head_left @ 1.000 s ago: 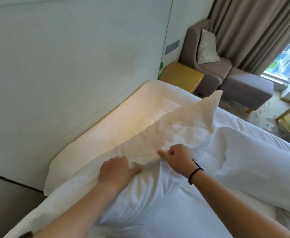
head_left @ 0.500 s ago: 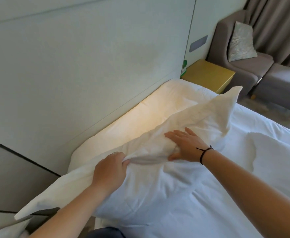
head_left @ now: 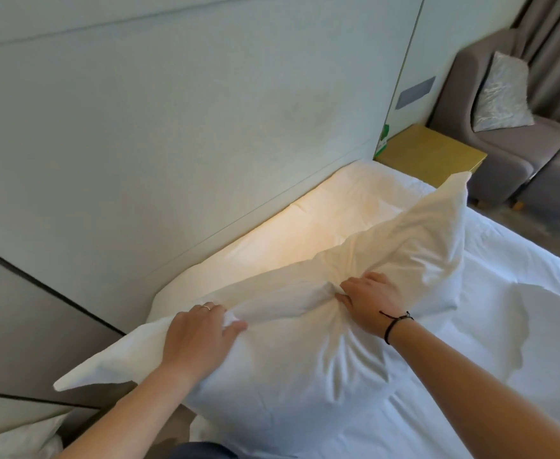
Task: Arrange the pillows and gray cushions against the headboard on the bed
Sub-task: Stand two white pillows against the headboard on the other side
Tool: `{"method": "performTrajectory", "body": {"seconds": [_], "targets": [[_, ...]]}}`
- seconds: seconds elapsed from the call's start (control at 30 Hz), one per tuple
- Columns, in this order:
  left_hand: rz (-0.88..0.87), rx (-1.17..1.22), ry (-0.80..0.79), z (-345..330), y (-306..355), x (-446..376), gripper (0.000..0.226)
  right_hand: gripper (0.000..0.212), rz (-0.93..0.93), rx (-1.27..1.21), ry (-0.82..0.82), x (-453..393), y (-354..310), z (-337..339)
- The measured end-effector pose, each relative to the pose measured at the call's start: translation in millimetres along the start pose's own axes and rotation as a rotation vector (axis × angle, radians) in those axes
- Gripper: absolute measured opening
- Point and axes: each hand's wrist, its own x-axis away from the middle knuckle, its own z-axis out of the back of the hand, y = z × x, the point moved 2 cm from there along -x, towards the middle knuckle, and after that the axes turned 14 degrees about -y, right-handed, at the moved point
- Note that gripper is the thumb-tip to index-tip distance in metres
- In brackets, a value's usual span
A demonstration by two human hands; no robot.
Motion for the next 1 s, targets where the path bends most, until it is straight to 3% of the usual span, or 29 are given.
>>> {"method": "performTrajectory", "body": {"seconds": [0.17, 0.27, 0.43, 0.53, 0.73, 0.8, 0.87, 0.93, 1.0], "targets": [[-0.063, 0.031, 0.045, 5, -6, -33, 0.041, 0.039, -0.124, -0.016, 0.123, -16, -19, 11], [-0.077, 0.136, 0.101, 28, -14, -63, 0.039, 0.034, -0.162, -0.163, 0.145, -45, -16, 35], [-0.206, 0.091, 0.2, 91, -13, -115, 0.05, 0.045, -0.128, -0.218, 0.299, -92, 5, 112], [-0.338, 0.018, 0.36, 144, -7, -145, 0.04, 0.052, -0.124, -0.169, 0.337, -124, 23, 167], [-0.375, 0.04, 0.524, 241, -14, -228, 0.036, 0.037, -0.209, -0.28, 0.459, -245, 46, 269], [-0.342, 0.076, 0.44, 240, -21, -262, 0.033, 0.035, -0.41, -0.396, 0.324, -289, 51, 262], [-0.279, 0.066, 0.281, 214, -37, -297, 0.045, 0.063, -0.588, -0.521, 0.108, -318, 42, 225], [-0.21, -0.01, 0.024, 169, -60, -318, 0.07, 0.085, -0.565, -0.739, -0.059, -332, 13, 168], [-0.125, -0.027, -0.181, 119, -90, -332, 0.088, 0.093, -0.497, -0.888, -0.212, -337, -24, 106]]}}
